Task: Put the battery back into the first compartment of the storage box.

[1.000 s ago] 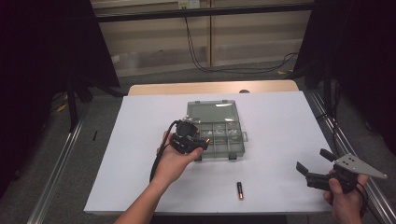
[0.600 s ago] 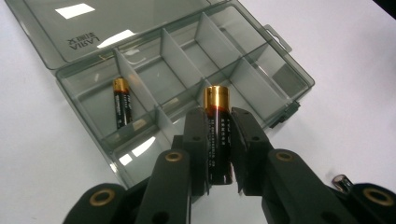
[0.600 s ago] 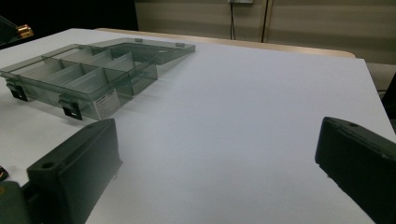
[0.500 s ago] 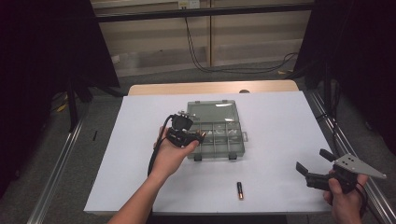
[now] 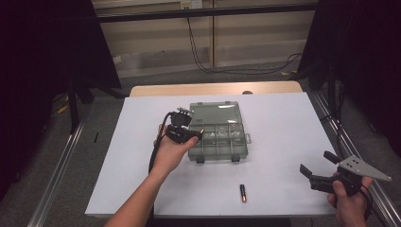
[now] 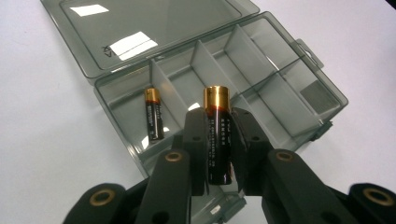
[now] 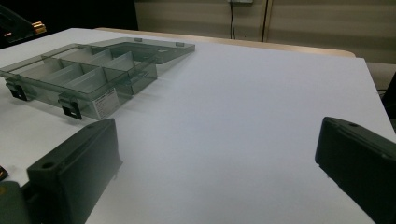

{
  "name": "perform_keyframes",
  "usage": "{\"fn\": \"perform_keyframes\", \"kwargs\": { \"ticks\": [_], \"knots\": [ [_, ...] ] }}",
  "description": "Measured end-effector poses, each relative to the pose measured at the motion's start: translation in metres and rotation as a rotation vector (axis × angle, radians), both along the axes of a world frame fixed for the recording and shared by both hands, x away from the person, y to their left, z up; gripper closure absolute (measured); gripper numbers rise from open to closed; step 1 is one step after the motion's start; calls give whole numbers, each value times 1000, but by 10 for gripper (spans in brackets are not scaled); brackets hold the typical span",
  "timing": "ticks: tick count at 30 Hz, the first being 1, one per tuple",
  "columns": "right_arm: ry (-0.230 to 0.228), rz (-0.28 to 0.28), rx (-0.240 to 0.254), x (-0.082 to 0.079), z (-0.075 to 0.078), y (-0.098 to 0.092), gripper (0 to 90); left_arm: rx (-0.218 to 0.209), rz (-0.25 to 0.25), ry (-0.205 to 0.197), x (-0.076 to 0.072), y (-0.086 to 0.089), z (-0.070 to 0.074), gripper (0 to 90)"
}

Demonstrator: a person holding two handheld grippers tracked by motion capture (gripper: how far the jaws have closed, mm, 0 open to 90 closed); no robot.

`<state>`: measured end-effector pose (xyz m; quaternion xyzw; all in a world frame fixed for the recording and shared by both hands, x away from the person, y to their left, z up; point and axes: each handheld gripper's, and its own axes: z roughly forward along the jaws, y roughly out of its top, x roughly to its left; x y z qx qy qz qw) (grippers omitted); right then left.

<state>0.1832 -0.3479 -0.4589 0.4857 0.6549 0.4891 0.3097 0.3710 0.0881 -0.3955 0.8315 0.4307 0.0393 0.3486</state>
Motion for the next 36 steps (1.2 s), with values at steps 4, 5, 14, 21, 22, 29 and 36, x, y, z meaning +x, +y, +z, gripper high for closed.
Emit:
{"fn": "perform_keyframes", "kwargs": {
  "ticks": [4, 5, 14, 21, 22, 29, 36],
  "knots": [
    [1, 0, 1, 0, 0, 0, 0, -2, 9, 9, 6, 2, -1, 773],
    [0, 0, 0, 0, 0, 0, 0, 1, 15, 9, 7, 2, -2, 773],
    [-1, -1, -1, 0, 0, 0, 0, 4, 41, 24, 19, 2, -7, 772],
    [1, -2, 0, 0, 0, -1, 0, 31, 76, 6, 26, 0, -12, 772],
    [1, -1, -1, 0, 0, -1, 0, 32, 73, 8, 26, 0, -13, 772],
    [1, -1, -1, 0, 0, -1, 0, 40, 106, 8, 33, -2, -19, 772],
    [-1, -3, 1, 1, -1, -1, 0, 55, 122, 6, 37, -2, -25, 770]
  ]
}}
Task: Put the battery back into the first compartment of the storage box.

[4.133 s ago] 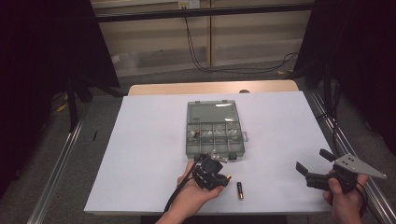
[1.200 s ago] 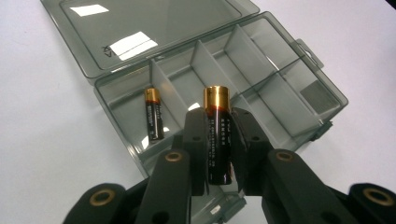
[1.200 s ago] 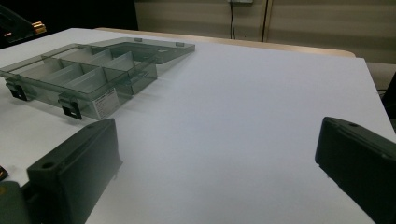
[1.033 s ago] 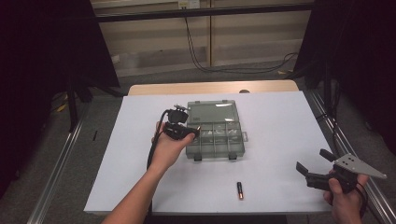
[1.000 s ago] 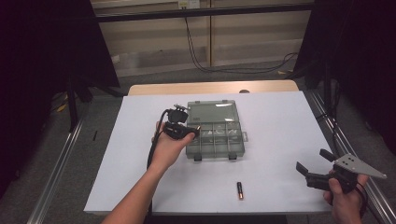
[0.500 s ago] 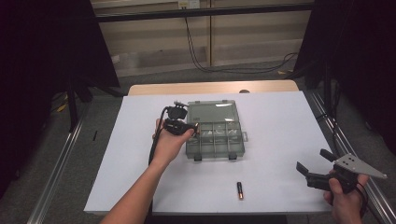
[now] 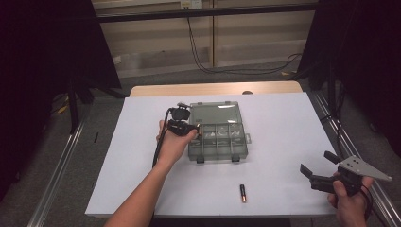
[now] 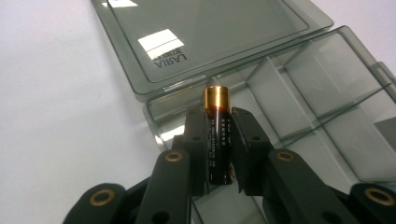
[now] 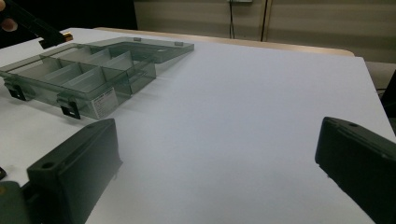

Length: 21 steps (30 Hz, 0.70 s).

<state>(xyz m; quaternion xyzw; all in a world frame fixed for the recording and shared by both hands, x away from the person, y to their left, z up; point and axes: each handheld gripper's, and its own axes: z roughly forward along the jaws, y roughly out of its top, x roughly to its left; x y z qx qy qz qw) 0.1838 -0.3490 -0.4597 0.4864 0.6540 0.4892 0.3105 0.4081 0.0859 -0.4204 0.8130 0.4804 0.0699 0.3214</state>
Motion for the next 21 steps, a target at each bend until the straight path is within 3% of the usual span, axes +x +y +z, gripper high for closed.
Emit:
{"fn": "perform_keyframes", "kwargs": {
  "ticks": [6, 15, 21],
  "knots": [
    [1, -3, 1, -1, 0, 0, 0, 2, -10, 6, 0, 0, -2, 746],
    [0, -1, -1, 0, 0, 0, 0, -26, -22, 1, -6, 0, 4, 381],
    [0, 0, -2, 0, 0, 0, 0, -68, -47, 1, -15, -2, 8, 124]
  ]
}}
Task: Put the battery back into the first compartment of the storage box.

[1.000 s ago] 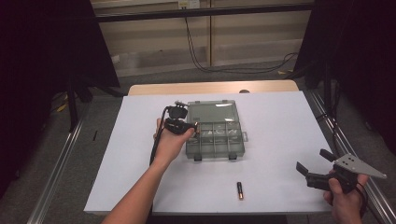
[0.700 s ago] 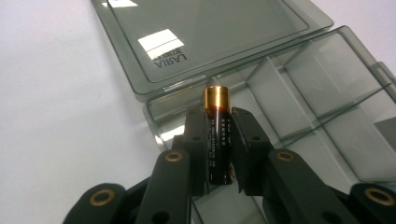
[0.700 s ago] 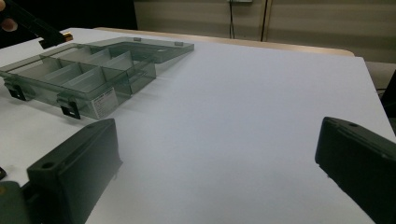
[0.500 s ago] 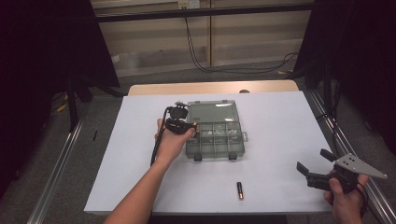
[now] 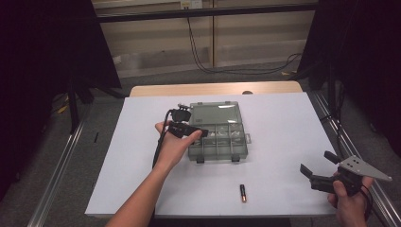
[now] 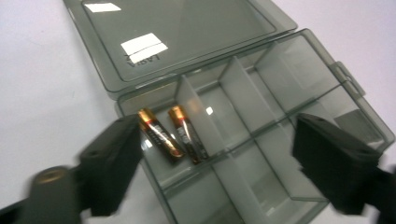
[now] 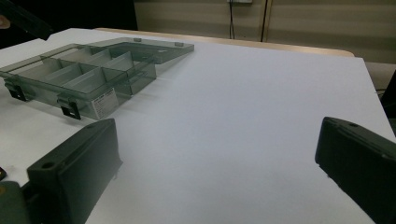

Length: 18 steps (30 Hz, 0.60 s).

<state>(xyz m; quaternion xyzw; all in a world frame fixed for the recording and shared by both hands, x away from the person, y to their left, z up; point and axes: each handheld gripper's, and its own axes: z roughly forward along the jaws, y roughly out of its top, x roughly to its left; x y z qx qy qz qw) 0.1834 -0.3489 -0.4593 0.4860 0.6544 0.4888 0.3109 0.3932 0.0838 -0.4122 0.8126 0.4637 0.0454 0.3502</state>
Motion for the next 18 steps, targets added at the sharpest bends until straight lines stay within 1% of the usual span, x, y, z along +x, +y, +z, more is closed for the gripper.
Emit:
{"fn": "perform_keyframes", "kwargs": {
  "ticks": [2, 4, 5, 8, 9, 13, 15, 17, 18],
  "knots": [
    [2, 2, 1, 0, 0, 0, 0, -14, -2, 3, -3, 0, 1, 46],
    [1, 2, 2, 0, 0, 1, 0, -19, -15, 11, -5, 1, 2, 15],
    [-1, 1, 0, 0, 0, 1, 0, -26, -6, 8, -7, 1, 2, 0],
    [1, 0, 2, 0, 0, 1, 0, -29, -17, 15, -9, 1, 2, 0],
    [1, 0, 2, 0, 0, 1, 0, -19, -23, 10, -10, 2, 2, 0],
    [0, 1, -1, 0, 0, 1, 0, -19, -30, 6, -17, -1, 5, 0],
    [0, 1, -2, 0, 0, 1, 0, -13, -40, 5, -21, -2, 7, 0],
    [2, 2, -1, 0, 0, 2, 0, -17, -56, 7, -24, -4, 8, 0],
    [2, 2, 0, 0, 0, 2, 0, -13, -55, 2, -27, -5, 8, 2]
  ]
}}
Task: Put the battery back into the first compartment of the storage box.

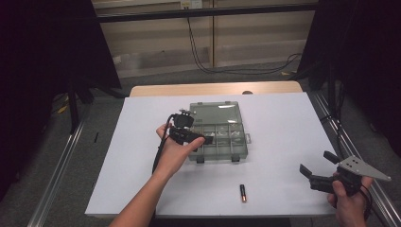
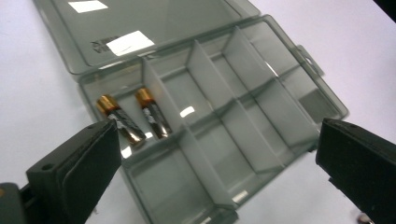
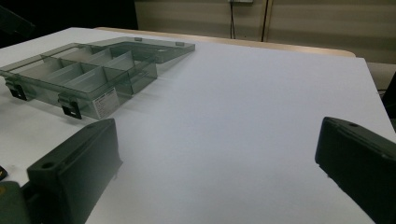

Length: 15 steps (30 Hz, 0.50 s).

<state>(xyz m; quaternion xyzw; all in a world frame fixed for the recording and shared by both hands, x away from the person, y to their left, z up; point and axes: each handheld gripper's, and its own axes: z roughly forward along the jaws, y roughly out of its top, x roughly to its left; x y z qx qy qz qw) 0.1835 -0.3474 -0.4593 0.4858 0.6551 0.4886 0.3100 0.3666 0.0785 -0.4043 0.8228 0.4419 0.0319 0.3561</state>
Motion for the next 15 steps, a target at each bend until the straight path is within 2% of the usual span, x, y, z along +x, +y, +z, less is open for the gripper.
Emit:
{"fn": "perform_keyframes", "kwargs": {
  "ticks": [15],
  "knots": [
    [-1, 0, -2, 0, 0, 0, 0, -10, -43, -9, -24, -12, 3, 14]
  ]
}}
